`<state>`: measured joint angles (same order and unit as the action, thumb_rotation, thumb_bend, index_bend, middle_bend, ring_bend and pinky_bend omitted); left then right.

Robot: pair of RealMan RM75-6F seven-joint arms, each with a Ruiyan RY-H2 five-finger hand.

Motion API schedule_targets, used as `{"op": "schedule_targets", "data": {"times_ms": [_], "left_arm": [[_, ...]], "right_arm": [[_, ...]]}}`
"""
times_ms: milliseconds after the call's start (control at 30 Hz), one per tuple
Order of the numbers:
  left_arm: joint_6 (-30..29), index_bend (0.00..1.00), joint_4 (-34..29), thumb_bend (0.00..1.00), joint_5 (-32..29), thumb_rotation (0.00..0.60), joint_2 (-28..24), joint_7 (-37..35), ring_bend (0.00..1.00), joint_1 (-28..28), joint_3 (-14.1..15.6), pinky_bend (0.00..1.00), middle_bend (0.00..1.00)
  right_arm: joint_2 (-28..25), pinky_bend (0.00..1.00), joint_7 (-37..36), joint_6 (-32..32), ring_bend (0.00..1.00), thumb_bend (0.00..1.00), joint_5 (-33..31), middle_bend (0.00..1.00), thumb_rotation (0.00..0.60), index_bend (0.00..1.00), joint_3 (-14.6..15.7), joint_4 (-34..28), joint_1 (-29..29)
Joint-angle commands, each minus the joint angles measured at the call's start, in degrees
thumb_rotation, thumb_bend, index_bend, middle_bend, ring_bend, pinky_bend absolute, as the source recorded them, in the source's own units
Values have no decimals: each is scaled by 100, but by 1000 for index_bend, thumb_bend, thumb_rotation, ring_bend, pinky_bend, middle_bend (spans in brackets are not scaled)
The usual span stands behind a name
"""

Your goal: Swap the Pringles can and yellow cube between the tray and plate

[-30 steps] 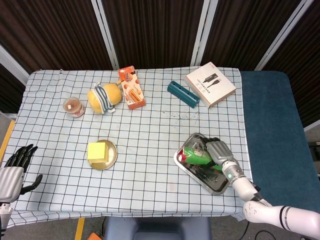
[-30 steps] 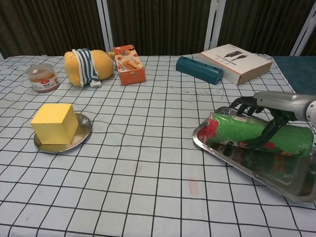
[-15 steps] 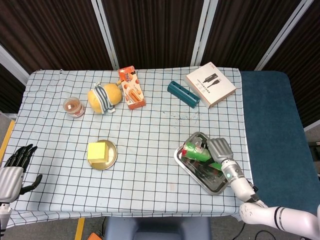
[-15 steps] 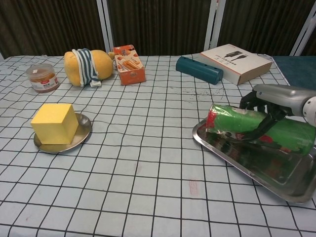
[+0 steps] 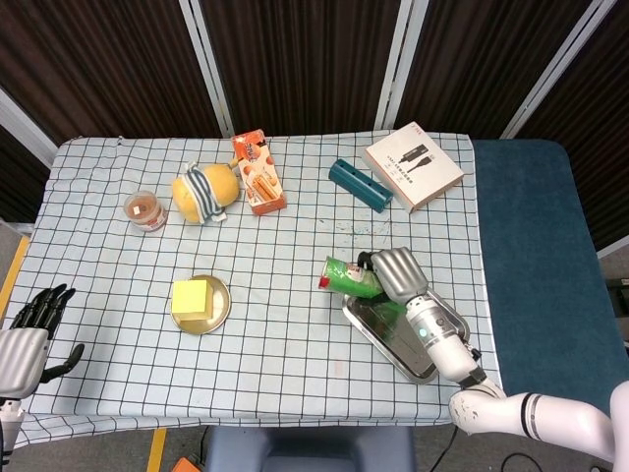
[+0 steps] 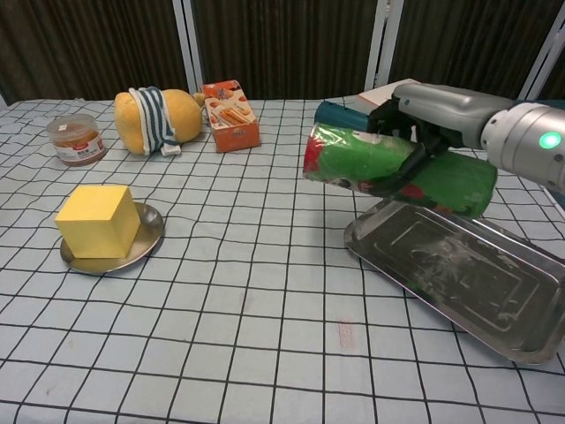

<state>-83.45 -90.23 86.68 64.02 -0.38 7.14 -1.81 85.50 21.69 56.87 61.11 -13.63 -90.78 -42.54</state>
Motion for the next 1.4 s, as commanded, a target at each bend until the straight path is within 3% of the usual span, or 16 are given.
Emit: {"op": "schedule_targets", "data": {"times_ms": [33,367,733,800,1033,1233,1400], "left_arm": [[-4,0,-1,355,-31,600,-13,-2,0,-10,-11,171,50],[-13,0,17,357,-67,600,-27,-8,0,-21,-29,171,51],[10,0,12,357,-80,600,-35,3,0,-16,-32,171,62],[12,0,12,357,-76,600,-39,-10,0,-14,-31,171,62],[-2,0,-3,357,-57,600,-59,-56,0,-24,-23,171,63],[6,0,-5,357,-44,600,-57,-43,0,-20,-15,171,62],[33,0,-7,356,-46,600,-46,4,0,-7,-12,171,63]], "right_arm": [[473,743,339,-362,766,150,-10,708,600,837,-294,376,-641],[1711,743,521,-388,767,174,101,709,600,850,-609,2119,-1562],[2714,725,-1016,-525,723,177,842,709,600,838,-637,4129,-2143],[2803,663,-1213,-635,637,177,900,672,600,773,-612,4358,-2211],[2842,310,-1486,-777,198,177,1022,314,600,444,-514,4582,-2236],[2616,164,-1454,-810,16,177,1027,28,600,153,-448,4249,-2103],[2140,108,-1343,-600,0,177,1106,0,600,59,-309,3465,-1792]]}}
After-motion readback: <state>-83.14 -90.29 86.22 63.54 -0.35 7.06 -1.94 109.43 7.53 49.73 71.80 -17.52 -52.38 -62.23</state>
